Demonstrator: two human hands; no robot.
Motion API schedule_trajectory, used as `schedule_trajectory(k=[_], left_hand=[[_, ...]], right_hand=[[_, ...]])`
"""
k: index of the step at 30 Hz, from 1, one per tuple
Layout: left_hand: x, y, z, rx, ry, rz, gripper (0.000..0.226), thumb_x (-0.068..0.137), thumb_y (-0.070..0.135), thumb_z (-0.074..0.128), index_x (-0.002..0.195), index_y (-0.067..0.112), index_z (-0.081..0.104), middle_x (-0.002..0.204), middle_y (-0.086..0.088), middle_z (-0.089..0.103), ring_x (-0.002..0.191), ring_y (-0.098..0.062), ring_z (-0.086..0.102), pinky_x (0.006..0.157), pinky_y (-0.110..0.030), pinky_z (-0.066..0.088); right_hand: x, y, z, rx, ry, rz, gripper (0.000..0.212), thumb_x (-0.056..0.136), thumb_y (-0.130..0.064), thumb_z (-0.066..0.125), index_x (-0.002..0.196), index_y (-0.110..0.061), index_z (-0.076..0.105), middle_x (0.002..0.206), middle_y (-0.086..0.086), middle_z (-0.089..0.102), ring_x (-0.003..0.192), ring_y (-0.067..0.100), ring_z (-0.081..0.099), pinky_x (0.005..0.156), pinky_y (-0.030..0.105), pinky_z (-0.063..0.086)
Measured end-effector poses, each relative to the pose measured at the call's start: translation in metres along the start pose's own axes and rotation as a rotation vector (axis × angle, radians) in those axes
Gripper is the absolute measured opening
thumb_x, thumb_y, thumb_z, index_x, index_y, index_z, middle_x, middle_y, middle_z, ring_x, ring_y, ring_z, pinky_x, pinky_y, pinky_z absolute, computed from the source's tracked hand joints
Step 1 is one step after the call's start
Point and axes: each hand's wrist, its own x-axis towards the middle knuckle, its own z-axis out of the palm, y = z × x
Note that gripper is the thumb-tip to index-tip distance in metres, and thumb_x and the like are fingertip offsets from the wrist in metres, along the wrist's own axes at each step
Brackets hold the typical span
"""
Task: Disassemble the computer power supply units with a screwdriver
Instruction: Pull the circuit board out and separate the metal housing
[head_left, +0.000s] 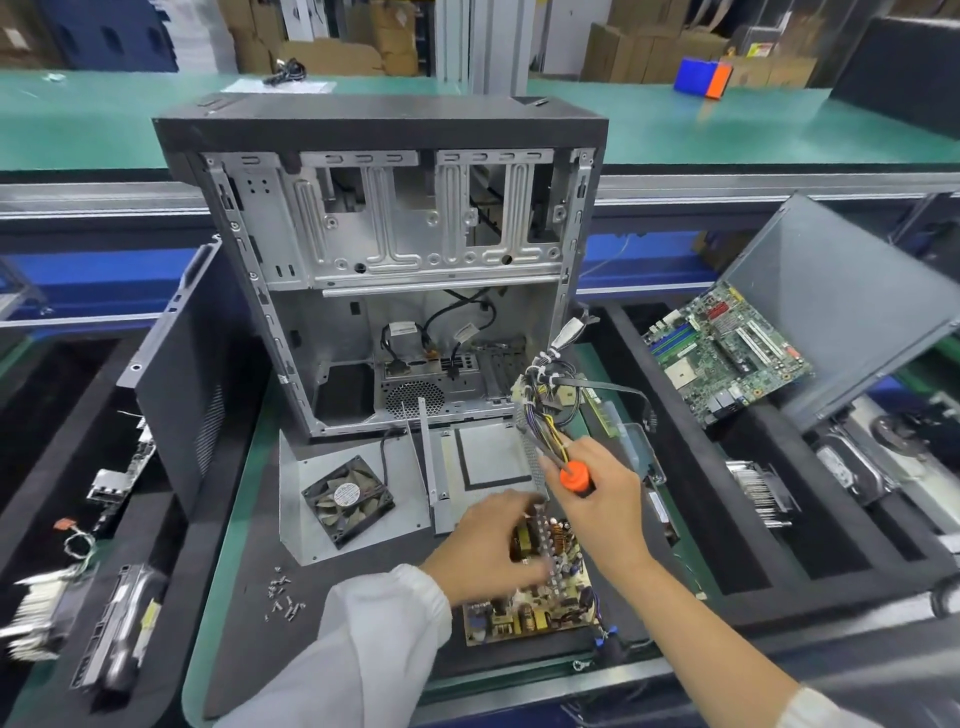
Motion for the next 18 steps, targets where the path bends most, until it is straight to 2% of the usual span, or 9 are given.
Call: schedule_trajectory(k=[2,3,4,6,8,11,15,17,18], left_hand=[[0.006,0.002,-0.019,-0.564,0.138,-0.141,0.037,0.086,0.016,0.053,0.123,0.015,0.052,0.123,-0.003,0.059,0.112,-0.015,0.059,0.091,-0.021,0.049],[0.012,0.001,-0.028,-0.807,0.244,-0.194,0.028,0.091,0.004,0.047,0.118,0.008,0.054,0.118,-0.009,0.061,0.116,-0.026,0.058,0.098,-0.027,0.047],[0.017,0.003,-0.037,-1.002,0.31,-0.222,0.024,0.096,0.004,0.043,0.116,0.004,0.056,0.115,-0.014,0.062,0.117,-0.031,0.058,0.104,-0.035,0.045],[0.026,0.012,-0.053,-1.237,0.346,-0.258,0.031,0.104,0.022,0.039,0.119,0.002,0.056,0.116,-0.019,0.063,0.107,-0.03,0.061,0.102,-0.042,0.046],[0.033,0.017,-0.064,-1.216,0.358,-0.329,0.044,0.105,0.029,0.037,0.127,-0.007,0.05,0.121,-0.025,0.061,0.105,-0.032,0.061,0.1,-0.045,0.049],[0.038,0.014,-0.07,-1.022,0.318,-0.431,0.035,0.105,0.016,0.039,0.126,-0.011,0.048,0.111,-0.021,0.06,0.106,-0.031,0.06,0.096,-0.038,0.049],[0.032,0.014,-0.07,-0.951,0.218,-0.507,0.013,0.104,0.008,0.041,0.095,0.011,0.05,0.09,-0.009,0.051,0.083,-0.021,0.054,0.078,-0.027,0.046],[0.025,0.011,-0.064,-0.791,0.144,-0.465,0.015,0.103,0.012,0.044,0.089,0.013,0.049,0.087,-0.01,0.049,0.078,-0.021,0.051,0.075,-0.025,0.045],[0.021,0.008,-0.06,-0.6,0.12,-0.434,0.01,0.102,0.015,0.048,0.094,0.011,0.054,0.093,-0.011,0.055,0.084,-0.023,0.055,0.08,-0.026,0.047]], right_hand=[[-0.003,0.002,0.0,-0.009,-0.045,-0.049,0.005,0.083,-0.013,0.067,0.08,-0.016,0.064,0.066,-0.007,0.039,0.056,0.02,0.039,0.048,0.039,0.04],[-0.003,0.0,0.0,-0.029,-0.069,-0.082,0.009,0.083,-0.016,0.065,0.091,-0.015,0.07,0.068,-0.007,0.042,0.056,0.019,0.041,0.047,0.036,0.041],[-0.004,-0.001,0.002,-0.058,-0.103,-0.131,0.017,0.084,-0.019,0.065,0.099,-0.015,0.072,0.069,-0.006,0.047,0.056,0.018,0.044,0.047,0.033,0.043],[-0.002,-0.004,0.005,-0.129,-0.178,-0.208,0.025,0.081,-0.019,0.071,0.105,-0.018,0.073,0.074,-0.005,0.057,0.058,0.017,0.052,0.048,0.028,0.047],[0.004,-0.005,0.009,-0.226,-0.234,-0.209,0.031,0.074,-0.014,0.078,0.104,-0.021,0.073,0.076,-0.004,0.061,0.06,0.018,0.058,0.047,0.029,0.049],[0.021,0.0,0.011,-0.345,-0.274,-0.056,0.035,0.079,-0.015,0.074,0.112,-0.025,0.07,0.087,-0.007,0.063,0.067,0.02,0.061,0.055,0.032,0.051],[0.027,0.012,-0.001,-0.329,-0.328,0.097,0.034,0.085,-0.012,0.065,0.116,-0.026,0.069,0.111,-0.012,0.061,0.091,0.014,0.06,0.074,0.031,0.051],[0.014,0.019,-0.02,-0.272,-0.241,0.196,0.021,0.087,-0.016,0.066,0.106,-0.023,0.072,0.106,-0.01,0.062,0.089,0.013,0.06,0.074,0.031,0.05],[0.005,0.024,-0.03,-0.244,-0.222,0.277,0.012,0.087,-0.021,0.068,0.098,-0.023,0.073,0.098,-0.009,0.064,0.085,0.014,0.061,0.074,0.031,0.05]])
